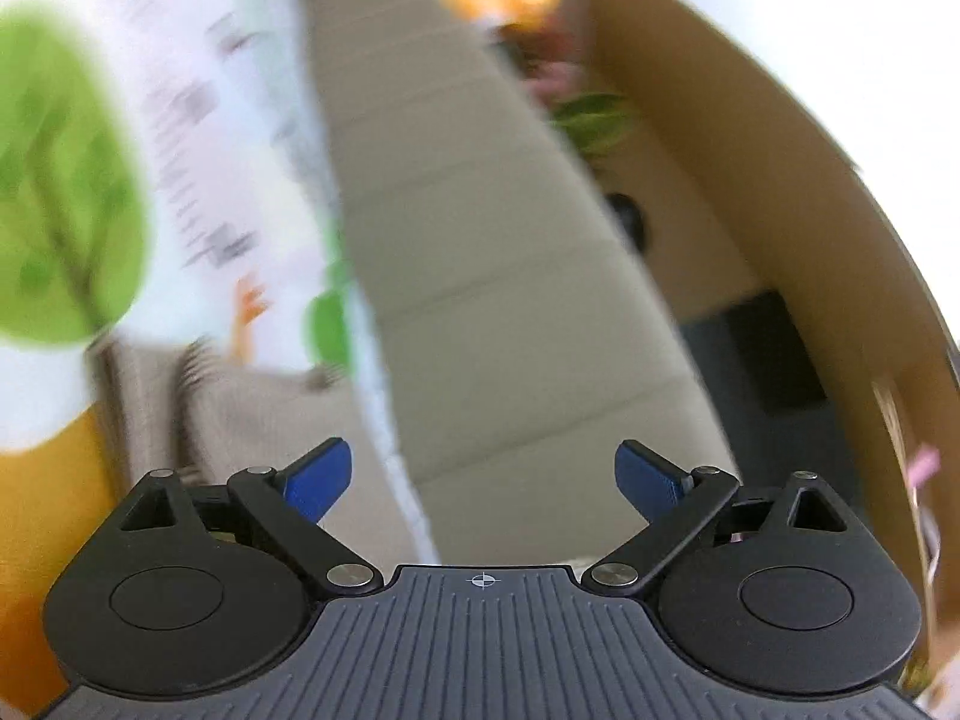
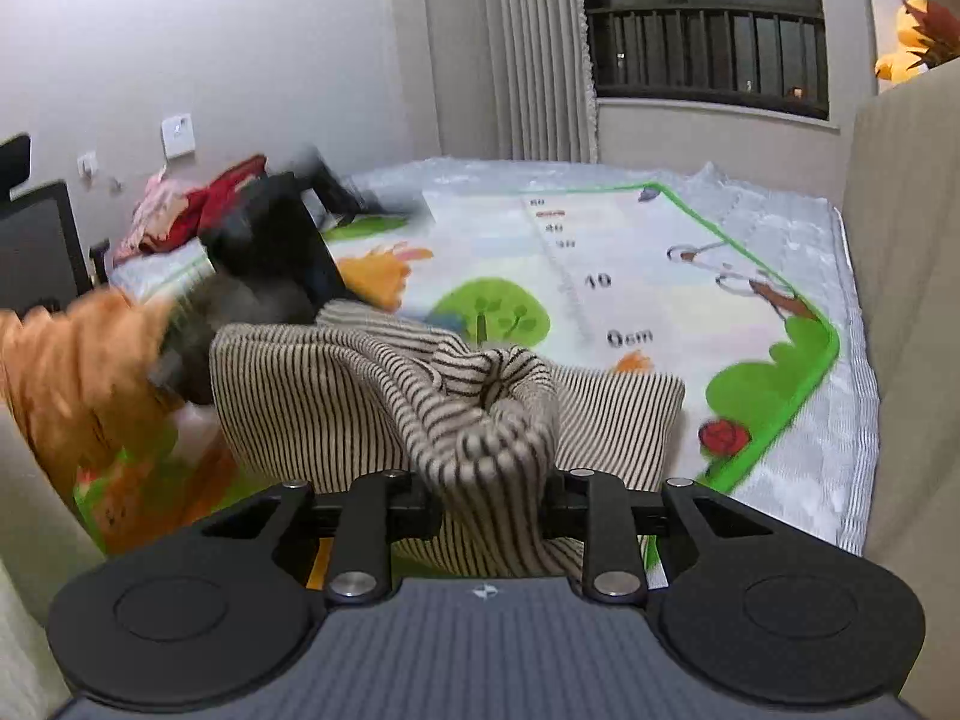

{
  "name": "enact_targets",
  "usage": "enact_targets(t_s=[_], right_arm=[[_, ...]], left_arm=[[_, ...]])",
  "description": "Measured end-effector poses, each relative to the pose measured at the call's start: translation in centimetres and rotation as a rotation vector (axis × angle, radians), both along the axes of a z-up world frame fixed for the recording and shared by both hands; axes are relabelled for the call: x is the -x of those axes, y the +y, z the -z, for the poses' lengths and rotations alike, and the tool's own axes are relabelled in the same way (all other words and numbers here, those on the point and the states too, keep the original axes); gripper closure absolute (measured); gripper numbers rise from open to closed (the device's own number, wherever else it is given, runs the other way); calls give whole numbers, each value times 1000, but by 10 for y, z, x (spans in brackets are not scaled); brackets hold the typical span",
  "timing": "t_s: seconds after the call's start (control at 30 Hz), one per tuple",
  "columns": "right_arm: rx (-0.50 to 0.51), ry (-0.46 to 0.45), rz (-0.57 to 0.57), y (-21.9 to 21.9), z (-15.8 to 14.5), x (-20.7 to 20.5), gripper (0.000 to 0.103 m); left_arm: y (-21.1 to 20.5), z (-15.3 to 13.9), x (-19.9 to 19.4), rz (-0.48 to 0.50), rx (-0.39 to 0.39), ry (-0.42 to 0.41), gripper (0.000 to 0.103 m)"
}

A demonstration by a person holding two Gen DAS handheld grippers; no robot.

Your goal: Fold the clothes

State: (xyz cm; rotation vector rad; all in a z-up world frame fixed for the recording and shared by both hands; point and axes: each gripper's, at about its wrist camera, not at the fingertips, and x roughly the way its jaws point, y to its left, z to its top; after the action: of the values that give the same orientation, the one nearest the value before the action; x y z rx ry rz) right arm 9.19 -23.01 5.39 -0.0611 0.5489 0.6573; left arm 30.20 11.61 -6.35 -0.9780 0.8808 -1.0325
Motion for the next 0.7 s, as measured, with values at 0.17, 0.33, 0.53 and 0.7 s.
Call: enact_targets(t_s=[0.17, 0.33, 0.53, 0.7], right_arm=[[-68, -17, 26, 3, -6, -44, 78], [-58, 29, 95, 14, 20, -114, 79], [-106, 131, 246, 0, 55, -144, 78], [-139, 138, 292, -4, 61, -141, 78]], left_arm=[[10, 33, -12, -35, 67, 109, 10], [19, 33, -14, -78, 93, 129, 11], [49, -25, -4, -229, -4, -84, 4], [24, -87, 23, -222, -71, -326, 3]])
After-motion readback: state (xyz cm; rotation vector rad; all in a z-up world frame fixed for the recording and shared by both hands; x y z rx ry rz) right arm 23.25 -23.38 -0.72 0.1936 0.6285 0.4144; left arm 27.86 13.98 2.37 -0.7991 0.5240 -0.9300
